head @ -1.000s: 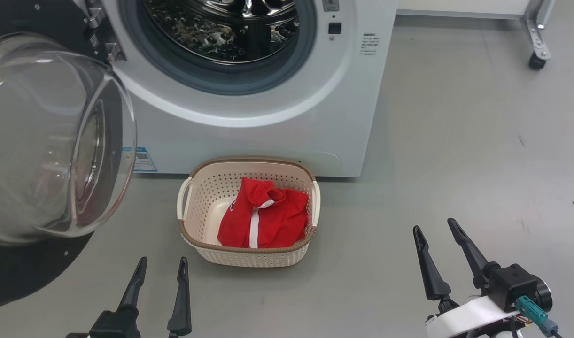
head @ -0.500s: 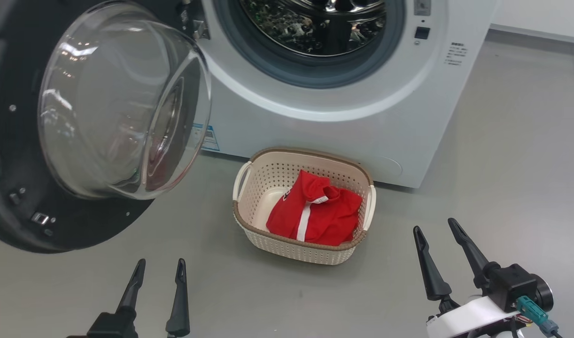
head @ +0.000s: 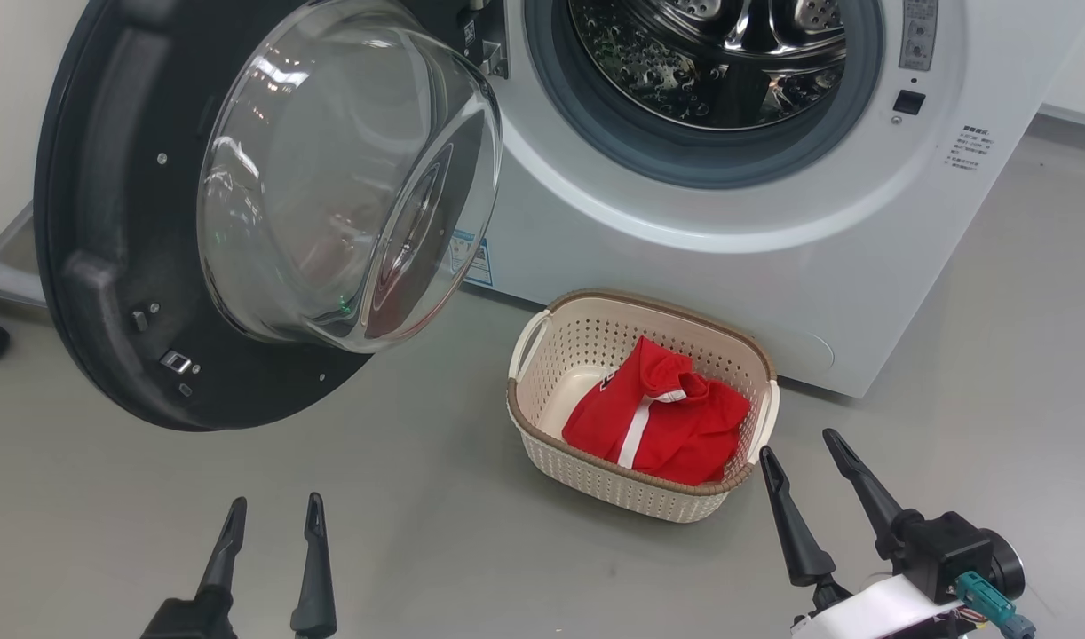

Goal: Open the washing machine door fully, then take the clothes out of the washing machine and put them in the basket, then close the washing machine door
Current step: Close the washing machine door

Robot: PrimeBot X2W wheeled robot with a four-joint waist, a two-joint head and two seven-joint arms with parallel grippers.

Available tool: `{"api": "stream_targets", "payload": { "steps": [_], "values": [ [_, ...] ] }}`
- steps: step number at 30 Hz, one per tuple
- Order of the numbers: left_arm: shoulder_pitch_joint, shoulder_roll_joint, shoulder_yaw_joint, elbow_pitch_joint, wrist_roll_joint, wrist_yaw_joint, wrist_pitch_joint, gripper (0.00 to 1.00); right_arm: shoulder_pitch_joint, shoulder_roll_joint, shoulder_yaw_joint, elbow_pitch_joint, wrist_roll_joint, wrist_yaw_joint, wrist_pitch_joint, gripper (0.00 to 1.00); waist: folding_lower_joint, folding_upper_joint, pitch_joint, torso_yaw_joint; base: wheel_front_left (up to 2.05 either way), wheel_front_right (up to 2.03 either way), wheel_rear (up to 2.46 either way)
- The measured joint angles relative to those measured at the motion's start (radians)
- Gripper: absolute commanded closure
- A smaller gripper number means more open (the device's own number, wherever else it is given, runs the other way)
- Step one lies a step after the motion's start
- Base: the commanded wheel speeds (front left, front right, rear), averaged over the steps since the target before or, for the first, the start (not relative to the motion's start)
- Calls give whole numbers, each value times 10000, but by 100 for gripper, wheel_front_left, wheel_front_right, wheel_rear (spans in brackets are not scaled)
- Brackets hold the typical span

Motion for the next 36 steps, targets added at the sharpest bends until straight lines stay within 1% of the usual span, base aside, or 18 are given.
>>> {"api": "stream_targets", "payload": {
  "steps": [3,16,17,19,21,24,30,32,34,36],
  "values": [
    [96,0,27,-13,-2,0,0,0,0,-4,0,2,0,59,0,0,0,0,-21,42,0,0,0],
    [133,0,25,-58,-15,2,-42,0,0,-4,4,38,-96,69,0,0,0,0,31,23,0,0,0],
    [133,0,23,-58,-15,2,-42,14,0,-4,6,40,-96,69,0,0,0,0,30,18,0,0,0],
    [133,0,19,-52,-44,2,-42,100,0,-4,6,44,-96,71,0,0,0,0,26,8,0,0,0],
    [135,0,-90,-21,-251,6,-40,100,-1,-2,6,50,-96,71,0,0,0,0,18,-5,0,0,0],
    [136,2,-123,-2,-276,6,-40,100,-1,-2,6,50,-96,71,0,0,0,0,10,-13,0,0,0],
    [140,2,-316,-176,-901,6,-23,100,-1,-2,8,48,-96,71,0,0,0,0,33,-32,0,0,0],
    [139,2,-420,-320,-1592,6,-12,100,-1,-2,6,48,-96,71,0,0,0,0,51,-35,0,0,0],
    [138,2,-433,-462,-2046,-8,-12,100,-2,-4,6,48,-96,75,0,0,0,0,65,-36,0,0,0],
    [124,2,-445,-729,-3068,-113,-15,100,-2,-6,6,48,-96,81,0,0,0,0,73,-34,0,0,0]
  ]
}}
